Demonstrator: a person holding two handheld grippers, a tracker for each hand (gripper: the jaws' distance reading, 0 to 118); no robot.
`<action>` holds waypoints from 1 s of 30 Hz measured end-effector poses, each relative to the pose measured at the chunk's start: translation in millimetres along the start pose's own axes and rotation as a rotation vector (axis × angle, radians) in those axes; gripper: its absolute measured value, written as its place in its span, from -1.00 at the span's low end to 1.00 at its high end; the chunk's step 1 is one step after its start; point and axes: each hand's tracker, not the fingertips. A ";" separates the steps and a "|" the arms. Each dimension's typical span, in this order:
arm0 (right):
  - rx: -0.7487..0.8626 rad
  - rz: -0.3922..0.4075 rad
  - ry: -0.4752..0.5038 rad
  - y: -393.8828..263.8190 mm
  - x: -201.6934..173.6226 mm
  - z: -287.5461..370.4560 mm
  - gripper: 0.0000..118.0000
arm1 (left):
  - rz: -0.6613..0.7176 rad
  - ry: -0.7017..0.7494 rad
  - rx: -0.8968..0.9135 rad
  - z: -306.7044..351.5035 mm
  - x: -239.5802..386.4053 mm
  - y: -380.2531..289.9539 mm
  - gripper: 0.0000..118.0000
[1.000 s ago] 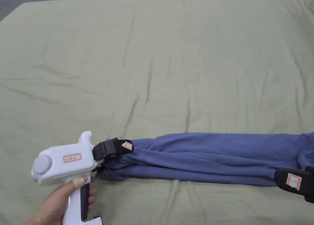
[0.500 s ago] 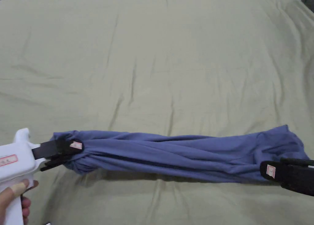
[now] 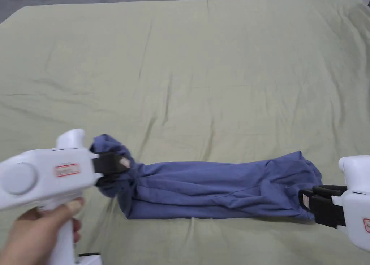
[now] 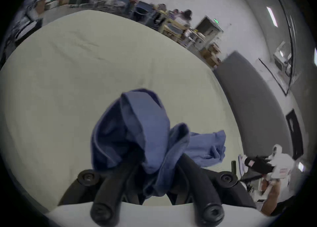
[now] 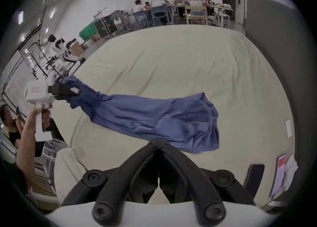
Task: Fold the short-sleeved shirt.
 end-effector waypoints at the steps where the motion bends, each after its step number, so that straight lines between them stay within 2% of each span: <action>1: 0.009 0.011 -0.007 1.4 -1.5 7.8 -0.96 | -0.047 0.012 -0.022 -14.8 16.1 -1.7 -0.91; 3: 0.033 0.006 -0.021 8.9 -14.1 13.6 -0.96 | -0.148 0.037 -0.051 -48.6 48.9 -24.5 -0.91; 4: 0.043 -0.036 -0.031 14.8 -22.6 12.4 -0.96 | -0.163 0.057 -0.080 -65.8 54.3 -28.0 -0.91; 7: 0.065 -0.064 0.021 21.8 -46.2 2.0 -0.96 | -0.133 0.105 -0.138 -116.4 67.9 -52.9 -0.85; 8: 0.058 -0.059 0.019 23.0 -55.5 -4.0 -0.96 | -0.132 0.115 -0.175 -130.1 61.9 -58.6 -0.57; 9: 0.051 -0.051 0.019 22.8 -62.0 -8.2 -0.96 | -0.118 0.118 -0.196 -136.6 55.9 -63.9 0.39; 10: 0.043 -0.030 0.033 21.6 -67.3 -11.4 -0.96 | -0.073 0.058 -0.239 -140.4 62.5 -65.6 0.81; 11: 0.037 -0.018 0.054 20.0 -70.3 -12.8 -0.96 | -0.005 -0.094 -0.242 -130.8 56.4 -65.6 0.98; 13: 0.029 -0.011 0.081 16.4 -71.1 -11.7 -0.96 | 0.100 -0.199 -0.158 -99.8 47.1 -61.1 0.99; 17: 0.009 -0.015 0.115 10.8 -59.4 -11.5 -0.96 | 0.053 -0.137 -0.016 -48.9 16.8 -46.9 0.99; 18: 0.002 -0.023 0.116 10.6 -56.7 -12.4 -0.96 | 0.075 -0.072 -0.005 -35.4 24.6 -41.0 0.96; 19: -0.001 -0.025 0.115 10.2 -54.9 -13.1 -0.96 | 0.069 -0.004 -0.005 -32.4 18.2 -40.1 0.74; 20: -0.001 -0.023 0.113 9.3 -53.8 -13.0 -0.96 | 0.040 0.082 -0.016 -35.5 14.1 -40.0 -0.02; 21: 0.000 -0.020 0.110 9.2 -53.8 -13.8 -0.96 | 0.002 0.144 -0.031 -42.2 14.6 -41.5 -1.00; 23: 0.002 -0.025 0.106 8.3 -51.5 -11.0 -0.96 | -0.092 0.272 -0.078 -71.0 24.8 -51.6 -1.00; 26: 0.001 -0.036 0.104 8.0 -51.9 -9.3 -0.96 | -0.142 0.173 -0.170 -108.3 70.3 -69.1 -1.00; 28: -0.007 -0.008 0.051 8.9 -55.0 -11.4 -0.96 | -0.195 0.152 -0.181 -130.2 104.9 -84.9 -1.00; 30: -0.014 0.024 -0.003 9.9 -61.1 -13.8 -0.96 | -0.251 0.209 -0.168 -156.8 119.6 -91.7 -1.00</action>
